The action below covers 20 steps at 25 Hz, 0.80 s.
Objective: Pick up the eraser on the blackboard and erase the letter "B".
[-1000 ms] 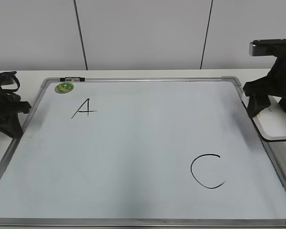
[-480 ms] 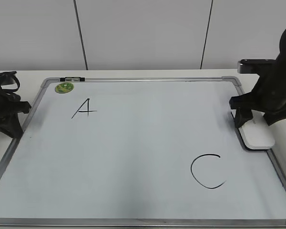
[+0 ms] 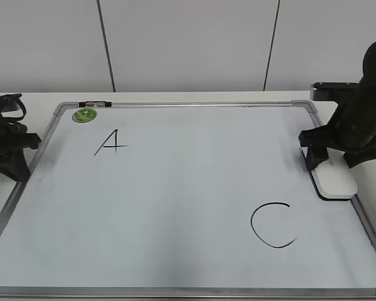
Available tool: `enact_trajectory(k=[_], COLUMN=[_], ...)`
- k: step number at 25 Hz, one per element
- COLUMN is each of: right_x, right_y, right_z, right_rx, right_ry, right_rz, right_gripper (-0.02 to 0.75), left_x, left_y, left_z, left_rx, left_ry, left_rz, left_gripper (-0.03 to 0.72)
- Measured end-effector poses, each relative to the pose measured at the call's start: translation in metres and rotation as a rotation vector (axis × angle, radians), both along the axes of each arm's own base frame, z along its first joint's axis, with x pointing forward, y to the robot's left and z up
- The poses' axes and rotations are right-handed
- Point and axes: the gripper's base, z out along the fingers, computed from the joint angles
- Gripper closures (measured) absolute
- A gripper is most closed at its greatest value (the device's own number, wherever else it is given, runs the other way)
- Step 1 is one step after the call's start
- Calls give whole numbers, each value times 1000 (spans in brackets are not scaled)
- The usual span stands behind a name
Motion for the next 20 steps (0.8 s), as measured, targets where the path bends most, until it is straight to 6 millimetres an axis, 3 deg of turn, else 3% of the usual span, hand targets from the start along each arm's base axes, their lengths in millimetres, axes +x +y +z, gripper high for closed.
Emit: enact_trajectory(k=[5, 12, 16, 20], right_x=[1, 10, 15, 16], right_y=[0, 0, 1, 1], right_z=[1, 22, 38, 46], right_rx=[2, -3, -5, -7], right_ry=[-3, -5, 6, 16], right_rz=[-1, 5, 10, 19], right_gripper=[116, 111, 119, 125], left_x=[0, 0, -1, -2], left_y=[0, 0, 0, 1], left_z=[0, 0, 0, 3], left_rx=[0, 0, 1, 10], left_ry=[0, 1, 4, -3], left_rz=[0, -5, -13, -19], left_gripper=[672, 641, 535, 371])
